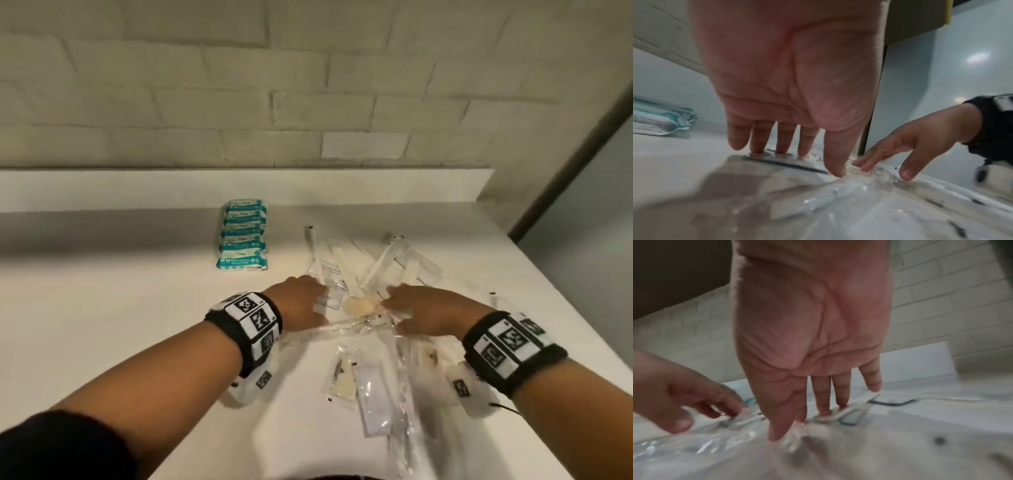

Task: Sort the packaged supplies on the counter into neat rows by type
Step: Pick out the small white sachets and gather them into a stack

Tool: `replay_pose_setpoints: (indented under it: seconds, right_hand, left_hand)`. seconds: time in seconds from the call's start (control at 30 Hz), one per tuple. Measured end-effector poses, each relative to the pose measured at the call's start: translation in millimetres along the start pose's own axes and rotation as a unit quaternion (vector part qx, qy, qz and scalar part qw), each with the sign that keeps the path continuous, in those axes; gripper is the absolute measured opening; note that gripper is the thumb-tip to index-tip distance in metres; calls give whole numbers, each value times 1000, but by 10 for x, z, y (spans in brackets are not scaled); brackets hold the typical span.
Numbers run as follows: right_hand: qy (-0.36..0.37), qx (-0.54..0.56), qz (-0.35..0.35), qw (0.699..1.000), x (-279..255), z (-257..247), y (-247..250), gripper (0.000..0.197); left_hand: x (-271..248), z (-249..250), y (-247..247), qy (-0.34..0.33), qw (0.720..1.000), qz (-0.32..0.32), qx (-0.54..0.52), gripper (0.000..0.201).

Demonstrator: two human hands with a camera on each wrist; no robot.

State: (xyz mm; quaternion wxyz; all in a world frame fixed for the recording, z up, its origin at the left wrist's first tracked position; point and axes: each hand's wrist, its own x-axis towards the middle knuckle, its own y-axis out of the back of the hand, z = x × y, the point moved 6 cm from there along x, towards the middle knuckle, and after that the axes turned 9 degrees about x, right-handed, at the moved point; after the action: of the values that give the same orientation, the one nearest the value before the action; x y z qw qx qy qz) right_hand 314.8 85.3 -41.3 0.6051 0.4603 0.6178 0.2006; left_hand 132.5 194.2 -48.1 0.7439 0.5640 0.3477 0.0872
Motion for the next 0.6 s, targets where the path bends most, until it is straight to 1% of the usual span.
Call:
replay_pose_setpoints:
  seconds: [0.07,0.1,0.13,0.2,0.27,0.3,0.37,0.43,0.5,0.6]
  right_hand:
    - [-18,-27,-1,999,-66,175,80,53]
    - [-19,-45,7,999,-87,255,139,48]
    - [-18,-56,20,998,-77,287,197,44]
    - [9,-38,78,996,-20,232,349,38]
    - [64,-10,125,990,102,13,455,35]
    - [95,3,128,987,176,-150,468,35]
    - [152,25,111,982,339,-507,427,36]
    - [184,14,83,979,517,-765,328,35]
    - [179,-8,80,981,667,-851,268,33]
    - [148,-4,142,979,767,-791,363,23]
  left_hand:
    - [-66,101,-61,-17,1000,-6,26,43]
    - [-95,156,-98,-18,999,-3,37,38]
    - [-125,174,-131,-11,999,8,42,37]
    - [-160,188,-143,28,998,46,35,33]
    - [-171,190,-132,74,994,82,10,26]
    - [-172,195,-121,95,991,92,-4,24]
    - [-177,196,-116,128,985,113,-17,22]
    - [-189,189,-133,146,981,124,-16,24]
    - [-221,184,-165,151,981,123,-8,24]
    - [-297,146,-220,162,979,125,-15,24]
